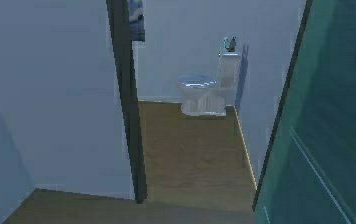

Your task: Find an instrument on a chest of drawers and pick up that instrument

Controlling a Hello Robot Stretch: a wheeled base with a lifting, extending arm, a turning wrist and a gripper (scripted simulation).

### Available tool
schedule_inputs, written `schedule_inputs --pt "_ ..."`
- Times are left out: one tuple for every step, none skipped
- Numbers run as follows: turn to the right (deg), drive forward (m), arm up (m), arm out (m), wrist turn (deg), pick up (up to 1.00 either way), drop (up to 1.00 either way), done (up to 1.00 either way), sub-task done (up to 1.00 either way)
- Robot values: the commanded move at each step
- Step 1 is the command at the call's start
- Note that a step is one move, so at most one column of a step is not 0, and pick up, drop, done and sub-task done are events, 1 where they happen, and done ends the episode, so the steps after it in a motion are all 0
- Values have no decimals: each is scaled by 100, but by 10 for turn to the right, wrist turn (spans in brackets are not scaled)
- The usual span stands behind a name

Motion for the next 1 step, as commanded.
schedule_inputs --pt "90 0 0 0 0 0 0 0 0"
